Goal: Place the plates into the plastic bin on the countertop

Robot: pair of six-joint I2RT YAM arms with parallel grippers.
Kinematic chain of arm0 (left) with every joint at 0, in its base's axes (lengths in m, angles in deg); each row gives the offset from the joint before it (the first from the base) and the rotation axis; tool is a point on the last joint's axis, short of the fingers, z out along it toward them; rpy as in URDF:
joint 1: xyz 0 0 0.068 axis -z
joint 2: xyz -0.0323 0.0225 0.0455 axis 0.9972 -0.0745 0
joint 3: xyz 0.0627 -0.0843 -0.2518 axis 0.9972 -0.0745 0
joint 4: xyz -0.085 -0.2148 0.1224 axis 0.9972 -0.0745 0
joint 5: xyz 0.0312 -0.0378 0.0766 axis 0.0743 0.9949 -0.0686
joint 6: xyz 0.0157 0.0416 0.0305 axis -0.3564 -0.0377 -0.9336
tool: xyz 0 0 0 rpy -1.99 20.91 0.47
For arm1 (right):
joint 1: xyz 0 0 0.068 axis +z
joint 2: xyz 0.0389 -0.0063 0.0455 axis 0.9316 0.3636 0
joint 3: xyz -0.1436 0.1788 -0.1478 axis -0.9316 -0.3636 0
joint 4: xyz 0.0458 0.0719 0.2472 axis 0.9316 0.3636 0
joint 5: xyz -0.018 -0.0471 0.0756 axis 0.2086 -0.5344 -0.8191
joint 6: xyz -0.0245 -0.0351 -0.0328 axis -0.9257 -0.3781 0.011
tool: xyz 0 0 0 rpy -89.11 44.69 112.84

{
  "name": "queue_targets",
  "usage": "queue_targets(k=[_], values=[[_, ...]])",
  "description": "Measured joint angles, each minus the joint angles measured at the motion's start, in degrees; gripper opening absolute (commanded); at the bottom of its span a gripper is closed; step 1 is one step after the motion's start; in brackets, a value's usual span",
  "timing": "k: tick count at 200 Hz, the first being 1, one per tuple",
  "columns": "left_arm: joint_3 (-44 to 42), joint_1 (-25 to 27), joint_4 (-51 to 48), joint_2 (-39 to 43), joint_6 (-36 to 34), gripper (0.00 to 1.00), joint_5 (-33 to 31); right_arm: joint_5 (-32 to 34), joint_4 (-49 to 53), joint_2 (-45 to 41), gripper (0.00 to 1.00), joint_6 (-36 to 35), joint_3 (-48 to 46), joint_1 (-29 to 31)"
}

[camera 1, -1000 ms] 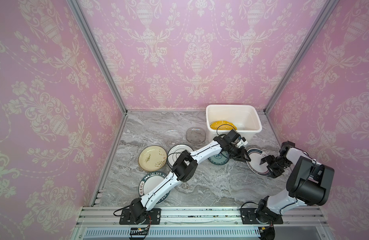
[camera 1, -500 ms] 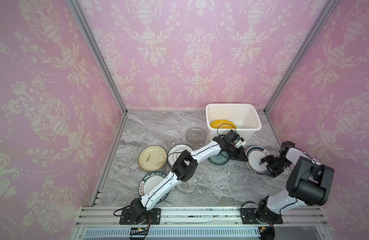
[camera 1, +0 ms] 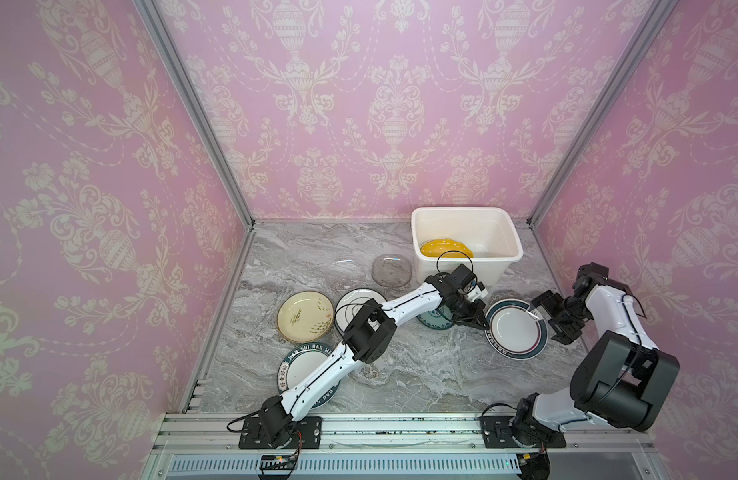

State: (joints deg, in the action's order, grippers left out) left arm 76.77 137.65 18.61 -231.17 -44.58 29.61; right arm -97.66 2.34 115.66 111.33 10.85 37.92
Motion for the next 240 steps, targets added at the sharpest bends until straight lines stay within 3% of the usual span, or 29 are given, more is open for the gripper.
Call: queue_targets(k=[42, 85, 147, 195, 240], values=[[-3.3, -0.2, -3.2, 6.3, -3.4, 0.00, -1.6, -0.1, 1.7, -4.7, 0.92, 0.3, 4.3, 1.2], [-4.0, -0.9, -5.1, 12.0, -5.5, 0.00, -2.6, -5.6, 1.2, -5.2, 0.87, 2.2, 5.8, 1.6], [1.0, -3.6, -10.8, 15.8, -5.3, 0.00, -2.5, -15.6, -5.3, -9.9, 0.83, 13.8, 19.5, 2.6], [8.7, -10.9, -14.3, 18.9, -2.3, 0.00, -3.7, -22.6, -6.1, -8.3, 0.81, 14.4, 30.7, 3.5], [10.0, -20.3, -8.8, 23.5, 7.2, 0.00, -5.3, -26.7, -8.1, -8.1, 0.80, 11.8, 25.0, 8.5]])
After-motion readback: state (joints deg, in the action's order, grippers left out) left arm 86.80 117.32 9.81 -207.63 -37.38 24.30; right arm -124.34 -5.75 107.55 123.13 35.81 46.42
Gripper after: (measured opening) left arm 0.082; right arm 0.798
